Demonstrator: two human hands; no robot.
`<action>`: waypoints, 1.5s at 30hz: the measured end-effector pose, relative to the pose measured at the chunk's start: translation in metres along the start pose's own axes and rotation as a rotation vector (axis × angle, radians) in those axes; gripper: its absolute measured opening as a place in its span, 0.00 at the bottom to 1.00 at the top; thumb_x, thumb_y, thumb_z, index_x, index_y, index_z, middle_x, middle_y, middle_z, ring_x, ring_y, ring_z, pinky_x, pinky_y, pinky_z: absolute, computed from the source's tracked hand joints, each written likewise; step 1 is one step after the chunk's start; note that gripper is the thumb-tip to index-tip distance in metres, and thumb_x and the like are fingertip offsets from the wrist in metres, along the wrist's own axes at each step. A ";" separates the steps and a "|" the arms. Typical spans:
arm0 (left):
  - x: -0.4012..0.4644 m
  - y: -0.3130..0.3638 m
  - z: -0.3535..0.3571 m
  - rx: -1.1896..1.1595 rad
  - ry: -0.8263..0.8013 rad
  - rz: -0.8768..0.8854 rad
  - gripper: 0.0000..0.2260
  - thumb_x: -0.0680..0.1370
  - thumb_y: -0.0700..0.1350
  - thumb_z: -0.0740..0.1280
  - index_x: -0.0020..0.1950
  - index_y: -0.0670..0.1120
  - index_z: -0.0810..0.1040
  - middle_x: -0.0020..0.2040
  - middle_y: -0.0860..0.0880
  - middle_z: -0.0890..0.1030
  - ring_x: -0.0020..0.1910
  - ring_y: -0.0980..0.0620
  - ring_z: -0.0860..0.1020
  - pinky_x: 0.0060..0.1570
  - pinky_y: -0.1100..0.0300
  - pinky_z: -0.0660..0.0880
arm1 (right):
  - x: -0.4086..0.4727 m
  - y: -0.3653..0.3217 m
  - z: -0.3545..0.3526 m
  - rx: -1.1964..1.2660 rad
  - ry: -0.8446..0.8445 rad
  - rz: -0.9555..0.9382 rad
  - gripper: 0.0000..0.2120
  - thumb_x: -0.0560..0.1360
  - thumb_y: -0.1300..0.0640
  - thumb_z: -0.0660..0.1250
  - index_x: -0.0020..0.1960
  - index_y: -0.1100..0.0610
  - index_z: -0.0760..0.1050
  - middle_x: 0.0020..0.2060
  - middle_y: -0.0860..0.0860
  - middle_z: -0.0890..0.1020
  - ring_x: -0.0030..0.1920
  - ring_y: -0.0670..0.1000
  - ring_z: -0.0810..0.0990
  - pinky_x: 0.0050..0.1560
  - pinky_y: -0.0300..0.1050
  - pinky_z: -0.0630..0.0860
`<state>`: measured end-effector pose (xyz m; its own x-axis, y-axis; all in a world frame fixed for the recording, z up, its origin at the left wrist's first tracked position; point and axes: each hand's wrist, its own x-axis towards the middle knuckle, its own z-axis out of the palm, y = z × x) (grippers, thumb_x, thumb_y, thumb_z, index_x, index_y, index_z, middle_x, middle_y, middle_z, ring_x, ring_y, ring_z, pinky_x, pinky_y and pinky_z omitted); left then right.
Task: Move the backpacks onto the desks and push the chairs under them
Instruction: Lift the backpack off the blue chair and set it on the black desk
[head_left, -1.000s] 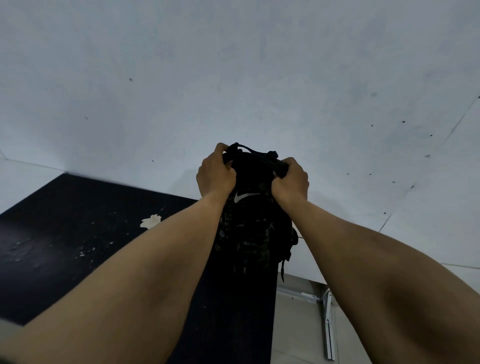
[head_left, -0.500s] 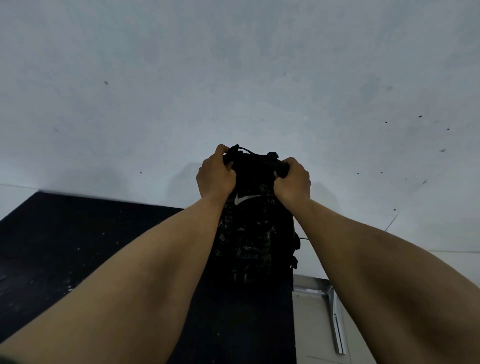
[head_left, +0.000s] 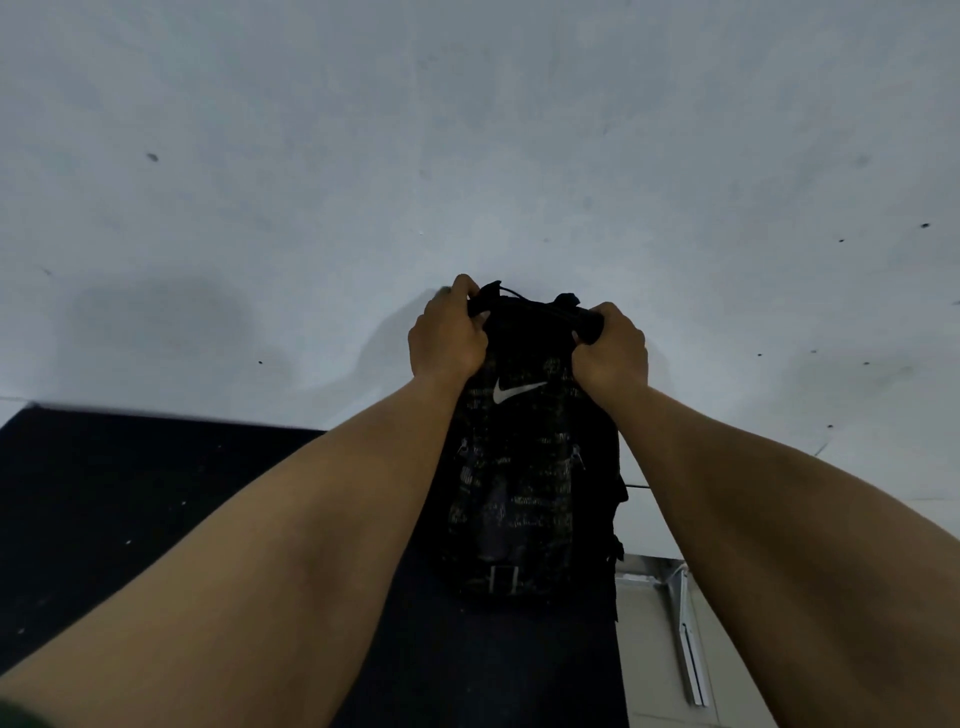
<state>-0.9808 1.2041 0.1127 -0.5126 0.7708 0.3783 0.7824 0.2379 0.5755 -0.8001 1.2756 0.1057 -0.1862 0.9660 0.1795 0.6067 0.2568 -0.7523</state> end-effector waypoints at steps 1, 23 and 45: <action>0.005 -0.004 0.005 0.021 0.004 0.005 0.08 0.79 0.48 0.64 0.57 0.51 0.73 0.51 0.49 0.76 0.49 0.49 0.75 0.41 0.57 0.69 | 0.005 0.002 0.004 -0.002 -0.006 0.002 0.10 0.74 0.59 0.64 0.53 0.50 0.72 0.41 0.46 0.77 0.41 0.49 0.77 0.34 0.41 0.67; 0.036 -0.002 0.028 0.006 -0.114 -0.200 0.11 0.73 0.42 0.66 0.54 0.43 0.73 0.56 0.44 0.73 0.51 0.45 0.75 0.46 0.55 0.74 | 0.041 -0.005 0.029 -0.332 0.081 0.050 0.22 0.73 0.55 0.67 0.64 0.60 0.66 0.61 0.58 0.73 0.61 0.59 0.71 0.54 0.56 0.74; -0.073 0.050 -0.012 0.209 -0.535 -0.174 0.12 0.75 0.46 0.66 0.55 0.42 0.78 0.54 0.40 0.81 0.46 0.48 0.78 0.37 0.60 0.71 | -0.061 -0.007 -0.024 -0.270 -0.241 0.038 0.25 0.73 0.57 0.67 0.69 0.59 0.66 0.65 0.59 0.69 0.64 0.60 0.71 0.59 0.53 0.75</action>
<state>-0.9085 1.1521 0.1223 -0.4329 0.8876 -0.1575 0.7837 0.4569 0.4207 -0.7742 1.2152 0.1152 -0.3174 0.9480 -0.0242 0.7929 0.2513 -0.5552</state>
